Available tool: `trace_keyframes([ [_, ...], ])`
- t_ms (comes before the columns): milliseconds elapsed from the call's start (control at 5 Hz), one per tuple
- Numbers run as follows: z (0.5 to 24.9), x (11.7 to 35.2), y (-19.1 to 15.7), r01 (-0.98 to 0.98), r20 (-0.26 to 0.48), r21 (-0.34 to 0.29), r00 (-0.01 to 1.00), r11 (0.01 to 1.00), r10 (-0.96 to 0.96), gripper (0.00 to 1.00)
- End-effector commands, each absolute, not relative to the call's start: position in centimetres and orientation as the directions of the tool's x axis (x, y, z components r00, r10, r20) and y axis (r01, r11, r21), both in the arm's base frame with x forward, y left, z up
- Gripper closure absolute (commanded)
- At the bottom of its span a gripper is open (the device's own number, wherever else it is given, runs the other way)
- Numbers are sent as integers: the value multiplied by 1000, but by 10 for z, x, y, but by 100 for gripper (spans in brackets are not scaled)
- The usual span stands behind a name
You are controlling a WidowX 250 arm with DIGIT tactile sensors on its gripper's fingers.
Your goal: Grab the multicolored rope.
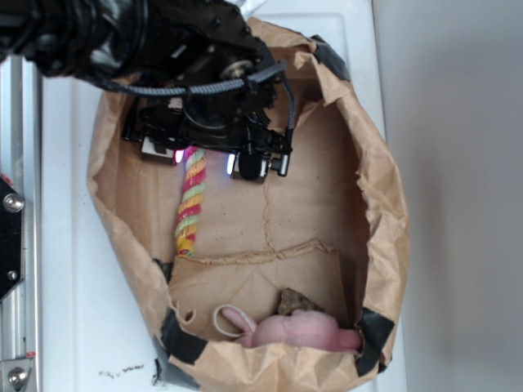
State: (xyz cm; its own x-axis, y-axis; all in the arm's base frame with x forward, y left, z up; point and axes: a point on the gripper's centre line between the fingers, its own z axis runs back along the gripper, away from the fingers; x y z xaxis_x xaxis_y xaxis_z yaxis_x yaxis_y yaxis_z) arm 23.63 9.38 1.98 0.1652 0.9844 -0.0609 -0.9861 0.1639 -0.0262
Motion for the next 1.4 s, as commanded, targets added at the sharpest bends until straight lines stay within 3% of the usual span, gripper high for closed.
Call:
trace_keyframes([
  [0, 50, 228, 116, -977, 2, -96, 192, 191, 981, 0],
  [600, 41, 218, 122, -982, -24, -87, 171, 168, 985, 0],
  [1200, 18, 206, 110, -974, 38, -93, 202, 205, 979, 0],
])
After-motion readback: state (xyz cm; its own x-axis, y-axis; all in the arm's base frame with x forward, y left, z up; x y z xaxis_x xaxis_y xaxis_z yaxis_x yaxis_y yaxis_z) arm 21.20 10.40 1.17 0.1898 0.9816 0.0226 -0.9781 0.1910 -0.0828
